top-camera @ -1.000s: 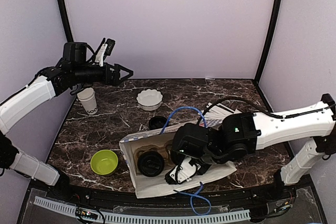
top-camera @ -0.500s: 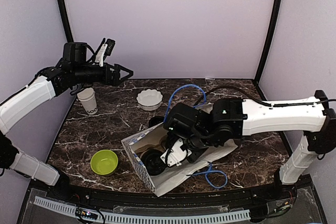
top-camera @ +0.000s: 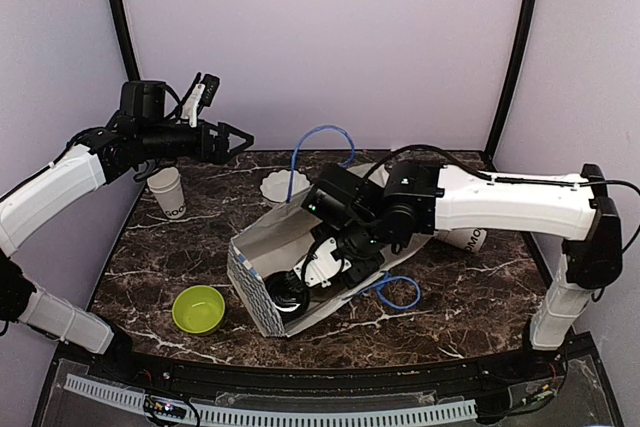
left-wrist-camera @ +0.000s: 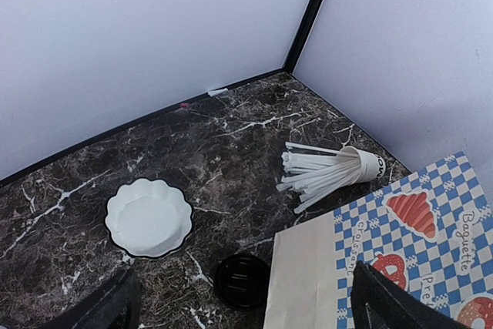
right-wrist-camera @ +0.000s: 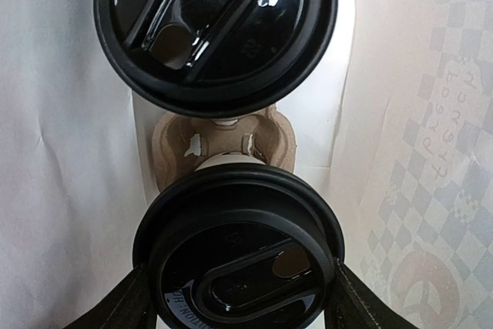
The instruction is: Pack the takeout coffee
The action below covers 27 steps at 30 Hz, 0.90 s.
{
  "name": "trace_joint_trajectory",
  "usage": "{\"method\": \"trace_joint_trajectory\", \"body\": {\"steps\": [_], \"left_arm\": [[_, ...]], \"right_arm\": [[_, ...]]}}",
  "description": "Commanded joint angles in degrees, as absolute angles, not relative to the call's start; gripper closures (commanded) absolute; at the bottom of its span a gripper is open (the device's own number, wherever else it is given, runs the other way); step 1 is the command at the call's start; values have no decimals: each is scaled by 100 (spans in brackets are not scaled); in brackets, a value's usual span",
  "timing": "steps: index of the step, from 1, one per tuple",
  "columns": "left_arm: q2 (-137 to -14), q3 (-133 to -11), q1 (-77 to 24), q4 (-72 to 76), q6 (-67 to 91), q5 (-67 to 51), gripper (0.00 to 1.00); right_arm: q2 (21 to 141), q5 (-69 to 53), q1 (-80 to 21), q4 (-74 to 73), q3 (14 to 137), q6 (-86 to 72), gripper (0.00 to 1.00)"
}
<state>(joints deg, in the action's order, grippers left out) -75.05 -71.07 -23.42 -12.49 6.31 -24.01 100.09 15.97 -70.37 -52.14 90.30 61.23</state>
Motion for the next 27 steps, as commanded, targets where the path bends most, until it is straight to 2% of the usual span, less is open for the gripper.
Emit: {"method": "trace_joint_trajectory", "body": {"steps": [1, 8, 21, 27], "left_arm": [[-7478, -7137, -2351, -1321, 427, -2245, 3], [-7505, -7125, -2355, -1342, 348, -2149, 3], [-7554, -7042, -2306, -1167, 429, -2516, 2], [-7550, -7032, -2269, -1144, 440, -2514, 2]], "right_arm": [[10205, 1291, -6844, -5301, 9348, 6141, 50], [10702, 830, -6505, -5688, 9991, 6064, 50], [12182, -470, -5719, -7138, 12271, 6118, 50], [12655, -633, -5705, -7639, 12669, 6186, 50]]}}
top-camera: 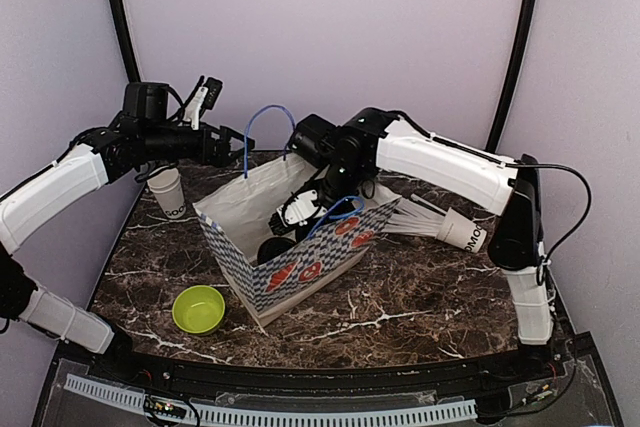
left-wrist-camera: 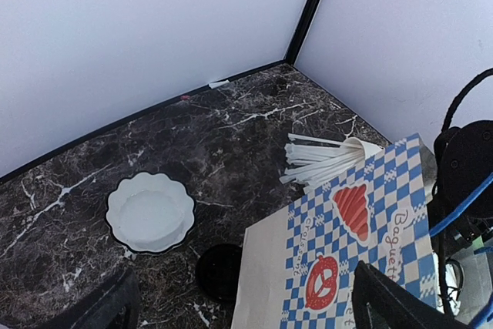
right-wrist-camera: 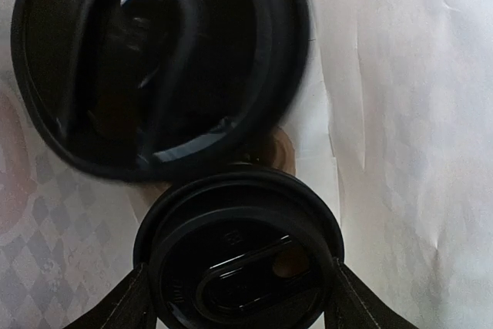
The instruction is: Pack the takeout coffee
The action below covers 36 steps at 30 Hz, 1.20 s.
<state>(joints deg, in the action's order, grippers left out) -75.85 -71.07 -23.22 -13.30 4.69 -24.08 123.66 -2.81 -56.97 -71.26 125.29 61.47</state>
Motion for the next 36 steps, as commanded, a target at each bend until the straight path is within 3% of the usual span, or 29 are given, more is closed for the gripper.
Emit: {"method": "trace_joint_trajectory", "body": {"steps": [1, 16, 24, 29, 36], "left_arm": [[-7539, -7027, -2261, -1143, 440, -2505, 2], [-7283, -7111, -2215, -1155, 369, -2536, 2], [-6296, -6954, -2224, -1060, 347, -3414, 2], [-6327, -7282, -2254, -1920, 130, -3966, 1], [-7077, -8110, -3051, -3213, -485, -3214, 2]], "right_arm": [[12667, -647, -5709, -7613, 12648, 6168, 50], [12725, -401, -5798, -7373, 12615, 5882, 48], [12401, -555, -5820, -7118, 11883, 5728, 48], [12397, -666, -5814, -7013, 11830, 5615, 48], [12328, -683, -5814, -6932, 11745, 5503, 47]]}}
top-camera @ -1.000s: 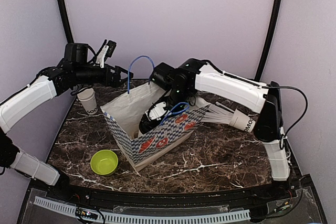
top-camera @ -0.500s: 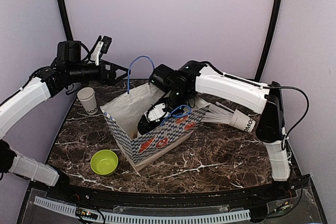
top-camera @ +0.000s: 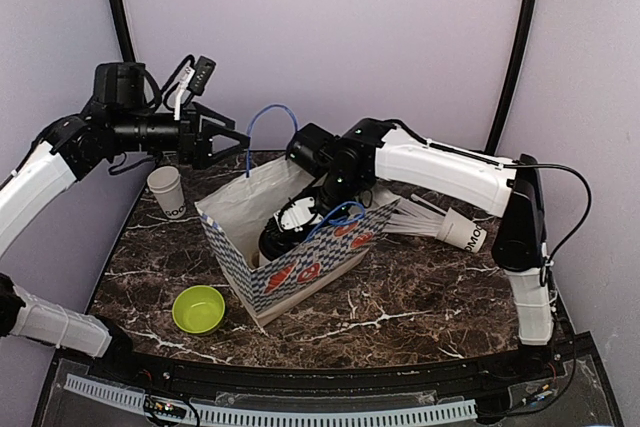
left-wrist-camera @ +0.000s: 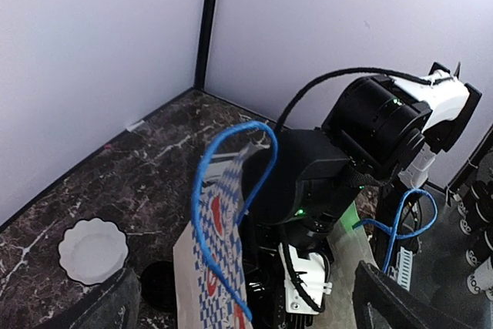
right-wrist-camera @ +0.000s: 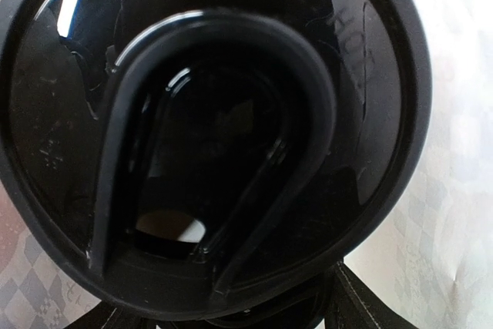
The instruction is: Pack the takeout coffee
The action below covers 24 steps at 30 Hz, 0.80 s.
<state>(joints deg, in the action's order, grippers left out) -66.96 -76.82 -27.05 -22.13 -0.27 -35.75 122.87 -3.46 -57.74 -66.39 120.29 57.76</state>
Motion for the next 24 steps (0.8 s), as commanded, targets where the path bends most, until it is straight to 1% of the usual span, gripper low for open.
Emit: {"method": "trace_joint_trajectory", "body": {"steps": [1, 4, 7, 10, 16, 18, 19, 20, 21, 22, 23, 24], "left_arm": [[-7271, -8177, -3178, -3464, -580, -3066, 3], [-7554, -8390, -3317, -3821, -677, -2679, 8], [-7746, -8509, -3367, -3931, -686, -2611, 16], [-7845, -8609, -3374, -4088, -756, -2480, 23], [-8052, -8714, -3440, -4279, -823, -2781, 41], [-8149, -8775, -3464, -4314, -863, -2837, 52], [-8170, -8808, -3468, -4324, -875, -2865, 54], [-8201, -8816, -3482, -4331, -911, -2883, 60], [-8218, -8833, -3490, -4332, -937, -2931, 62], [-8249, -8842, -3507, -4328, -948, -2951, 69], [-8264, -8857, -3516, -4330, -966, -2997, 73], [-8300, -8867, -3533, -4331, -971, -3001, 80]], "right_arm": [[12295, -685, -5813, -6885, 11680, 5471, 47], [12182, -675, -5818, -6657, 11454, 5386, 47], [12083, -547, -5818, -6347, 11236, 5208, 48], [11994, -442, -5822, -6063, 10989, 5112, 48], [11992, -393, -5827, -5987, 10897, 4975, 49], [11878, -532, -5848, -6038, 10936, 4966, 49], [11806, -574, -5869, -6041, 10937, 4964, 48], [11730, -607, -5890, -6024, 10924, 4959, 47], [11657, -614, -5915, -6010, 10885, 4957, 46], [11588, -607, -5937, -5958, 10834, 4957, 45], [11525, -594, -5967, -5918, 10762, 4953, 45], [11482, -585, -5986, -5881, 10688, 4949, 44]]}}
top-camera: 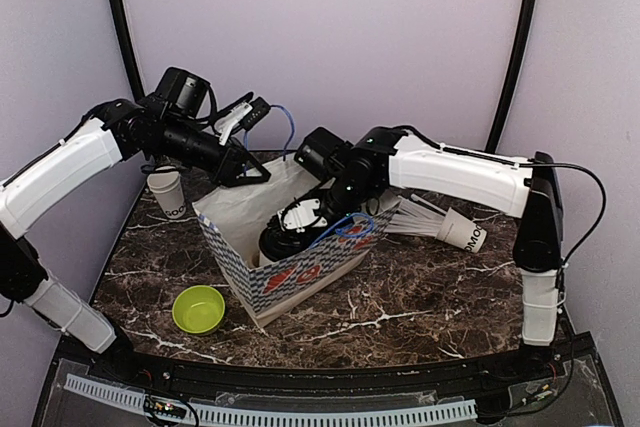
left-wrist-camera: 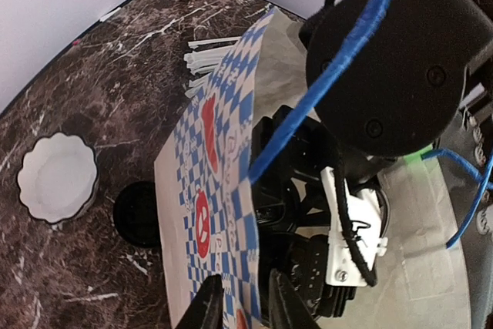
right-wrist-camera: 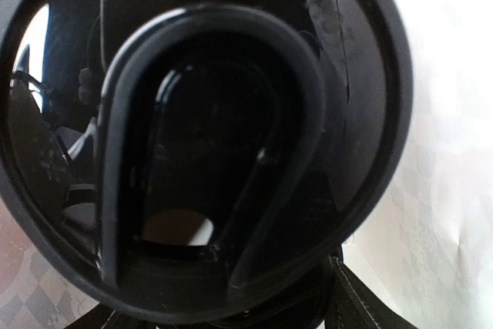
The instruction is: Pack the takeout coffee
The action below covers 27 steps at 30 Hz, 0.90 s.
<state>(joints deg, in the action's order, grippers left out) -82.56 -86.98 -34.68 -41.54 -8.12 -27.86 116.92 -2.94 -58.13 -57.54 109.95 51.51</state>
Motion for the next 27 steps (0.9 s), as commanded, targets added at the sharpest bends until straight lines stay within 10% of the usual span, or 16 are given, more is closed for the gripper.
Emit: {"method": "trace_joint_trajectory", "body": {"steps": [1, 6, 27], "left_arm": [[-8316, -8885, -3546, -4344, -990, -3000, 83], [-8476, -8996, -3695, -4399, -1066, -2892, 100], [-8375, -8719, -4620, -2915, -1235, -3054, 100]], "right_arm": [[11450, -569, -6007, -5861, 10634, 4938, 43], [11411, -514, -6038, -5795, 10423, 4844, 43], [10082, 892, -6785, -4975, 8635, 4554, 41]]}}
